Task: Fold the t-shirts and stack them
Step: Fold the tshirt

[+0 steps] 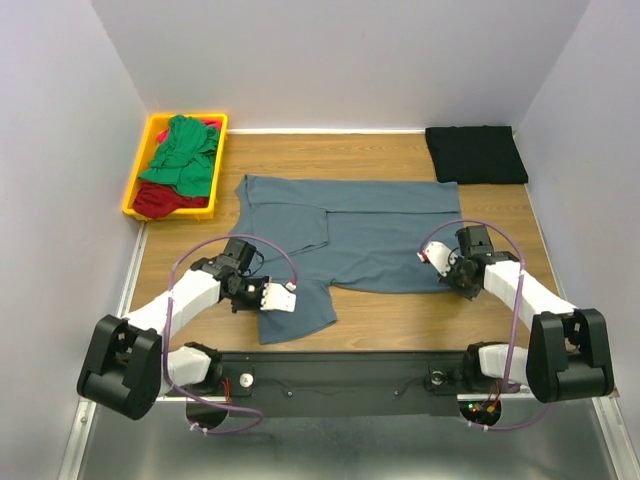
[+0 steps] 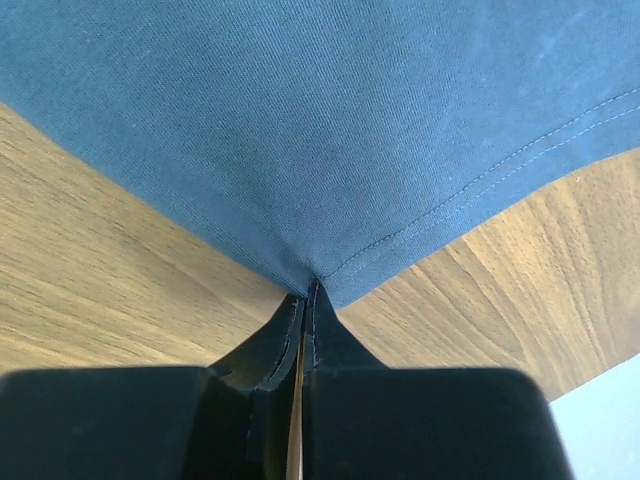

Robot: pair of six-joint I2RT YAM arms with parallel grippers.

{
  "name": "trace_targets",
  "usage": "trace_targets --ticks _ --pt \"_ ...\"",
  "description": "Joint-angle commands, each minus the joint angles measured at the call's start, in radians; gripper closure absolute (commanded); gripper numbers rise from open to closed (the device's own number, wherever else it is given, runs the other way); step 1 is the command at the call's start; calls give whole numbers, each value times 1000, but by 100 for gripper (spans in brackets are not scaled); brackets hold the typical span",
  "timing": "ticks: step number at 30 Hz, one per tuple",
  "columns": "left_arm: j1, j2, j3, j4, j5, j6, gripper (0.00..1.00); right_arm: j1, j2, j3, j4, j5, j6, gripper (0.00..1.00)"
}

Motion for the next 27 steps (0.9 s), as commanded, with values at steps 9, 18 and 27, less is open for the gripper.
trace_targets --ticks 9,18,27 --pt "-2 -195 78 -206 34 -21 100 4 -138 24 -124 42 -48 99" --pt "80 -171 268 -252 120 -82 100 -1 -119 164 -184 34 -56 99" --pt "211 78 518 -277 226 -53 100 -4 113 374 -197 -9 -92 99"
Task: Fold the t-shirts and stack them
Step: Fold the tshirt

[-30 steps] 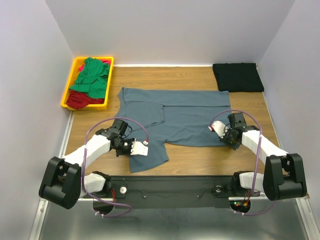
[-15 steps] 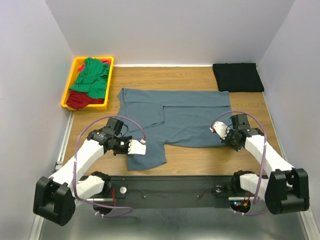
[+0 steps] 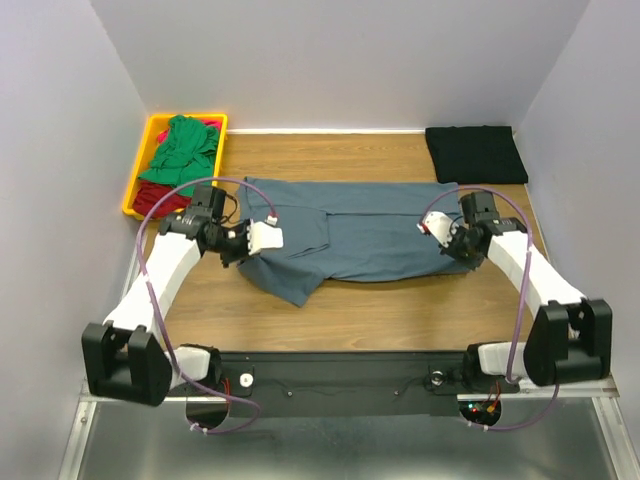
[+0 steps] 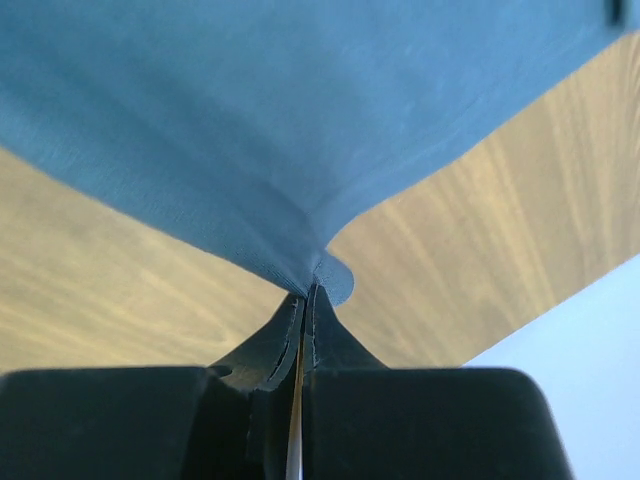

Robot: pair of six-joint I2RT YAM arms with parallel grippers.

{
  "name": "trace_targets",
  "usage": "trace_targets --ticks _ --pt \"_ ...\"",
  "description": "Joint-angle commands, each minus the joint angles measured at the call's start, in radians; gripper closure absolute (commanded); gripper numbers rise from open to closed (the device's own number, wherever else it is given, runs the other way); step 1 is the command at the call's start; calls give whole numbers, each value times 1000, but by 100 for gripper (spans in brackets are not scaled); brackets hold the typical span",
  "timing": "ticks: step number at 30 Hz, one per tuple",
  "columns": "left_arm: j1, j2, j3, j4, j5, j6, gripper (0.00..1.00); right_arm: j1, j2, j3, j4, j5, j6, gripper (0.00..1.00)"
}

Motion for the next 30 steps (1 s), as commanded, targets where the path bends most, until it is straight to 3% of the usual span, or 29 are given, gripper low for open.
trace_targets --ticks 1,13,20,30 --pt "24 79 96 -18 69 -2 100 -7 88 99 -10 -26 -37 99" --pt "66 391 392 -52 148 -38 100 -74 337 327 -11 -79 -115 99" --pt "89 590 571 -46 165 -180 100 -105 492 442 -10 -97 -123 100" --pt "115 678 663 -106 197 -191 100 -126 572 533 -11 -108 -129 100"
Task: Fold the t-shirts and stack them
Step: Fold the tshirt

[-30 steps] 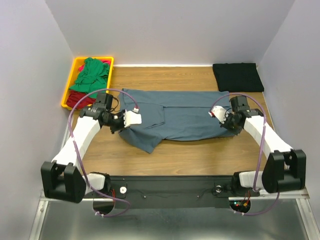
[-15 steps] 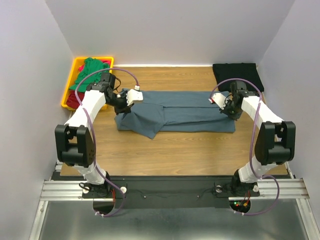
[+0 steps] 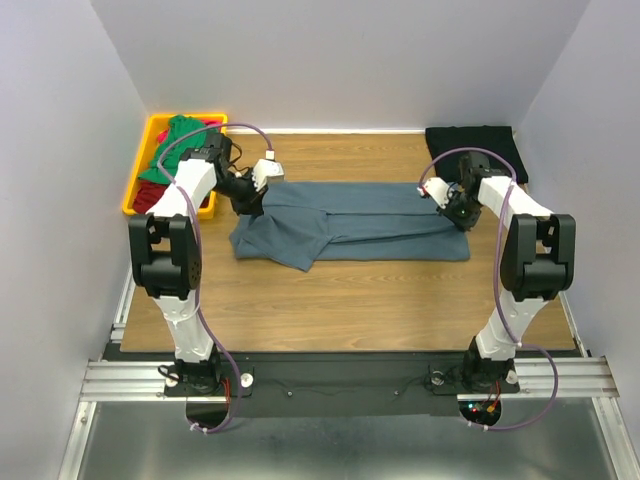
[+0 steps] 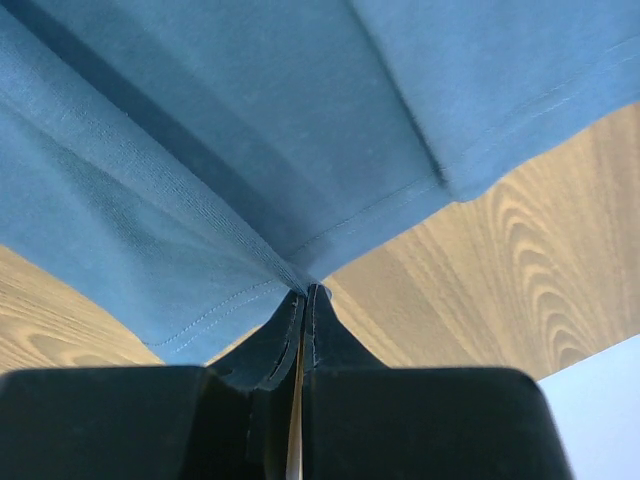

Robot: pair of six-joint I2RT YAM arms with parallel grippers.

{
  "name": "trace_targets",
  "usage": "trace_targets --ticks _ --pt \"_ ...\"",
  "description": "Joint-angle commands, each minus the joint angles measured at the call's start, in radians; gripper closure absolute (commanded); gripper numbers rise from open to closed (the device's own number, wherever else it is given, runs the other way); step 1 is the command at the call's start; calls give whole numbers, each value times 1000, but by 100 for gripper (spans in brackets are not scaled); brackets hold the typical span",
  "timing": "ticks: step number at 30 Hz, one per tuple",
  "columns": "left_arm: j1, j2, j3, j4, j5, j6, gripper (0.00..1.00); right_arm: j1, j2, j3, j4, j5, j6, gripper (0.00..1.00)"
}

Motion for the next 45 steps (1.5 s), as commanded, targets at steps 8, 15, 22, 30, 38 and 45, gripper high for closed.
trace_targets --ticks 8,15,22,30,38,45 --pt "25 20 126 -85 87 -20 100 -28 46 103 -3 -12 -27 99" --pt "25 75 138 -30 64 -74 100 -28 132 167 0 -26 5 97" --pt "28 144 138 67 53 -145 100 -28 200 222 11 -9 42 97" --pt "37 143 191 10 74 -142 100 -28 162 212 11 -17 37 99" --pt "55 132 202 24 79 -155 100 -32 194 252 11 -28 49 99" --pt "55 192 182 129 52 -227 88 -31 243 288 11 -25 80 73"
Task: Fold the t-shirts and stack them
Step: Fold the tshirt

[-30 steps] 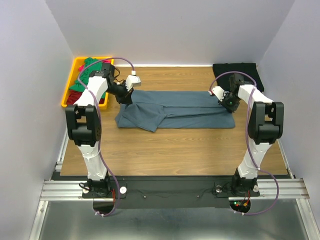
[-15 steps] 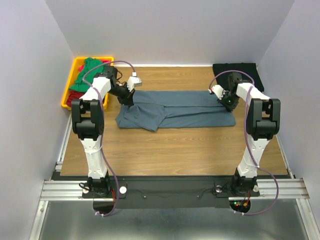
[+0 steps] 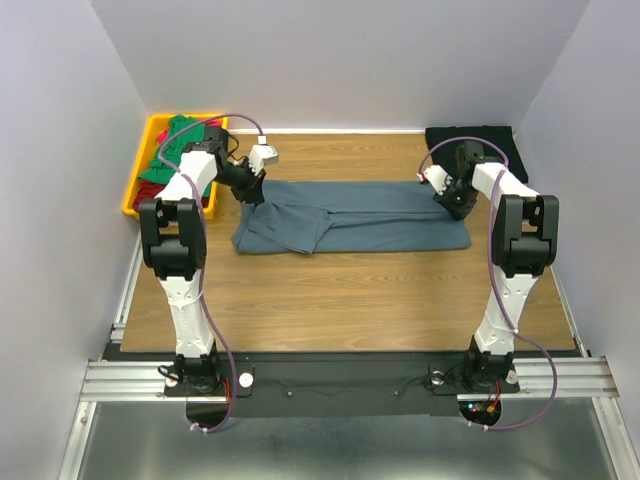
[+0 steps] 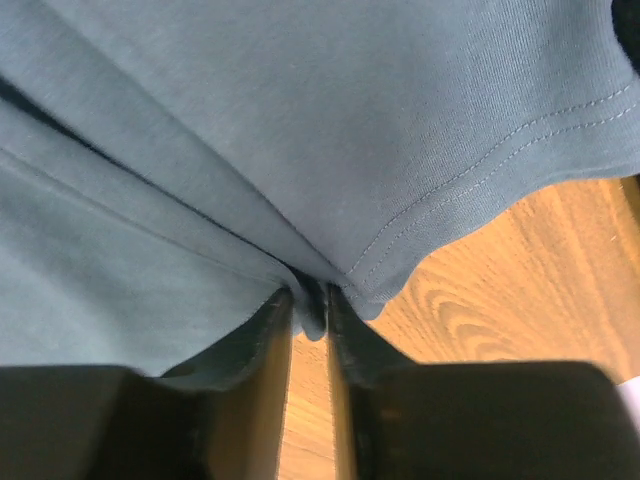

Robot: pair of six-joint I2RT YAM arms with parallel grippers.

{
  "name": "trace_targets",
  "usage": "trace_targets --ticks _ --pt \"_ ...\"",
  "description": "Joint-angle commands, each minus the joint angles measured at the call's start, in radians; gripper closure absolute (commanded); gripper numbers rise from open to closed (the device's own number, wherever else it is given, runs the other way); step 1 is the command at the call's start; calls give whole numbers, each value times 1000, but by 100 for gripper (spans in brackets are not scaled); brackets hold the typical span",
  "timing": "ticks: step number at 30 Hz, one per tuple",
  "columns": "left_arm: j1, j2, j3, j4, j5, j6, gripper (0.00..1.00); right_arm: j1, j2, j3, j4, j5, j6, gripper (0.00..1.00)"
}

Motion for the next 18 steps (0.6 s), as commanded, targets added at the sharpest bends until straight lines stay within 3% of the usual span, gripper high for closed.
trace_targets --ticks 1,2,3,6,12,18 --pt "8 2 14 65 3 -56 78 -9 10 48 17 -3 34 70" --pt "8 -5 15 65 3 -67 73 -9 -2 46 17 -1 36 69" --pt "9 -14 12 74 3 -73 61 -9 -13 34 17 5 34 64" --pt "12 -82 -21 88 1 -94 46 -9 -60 22 17 17 44 52" --pt "34 -331 -245 229 -10 -242 44 -9 -180 12 14 -20 145 44" --pt "34 -471 -501 328 -19 -429 47 15 -269 3 -74 -216 332 44"
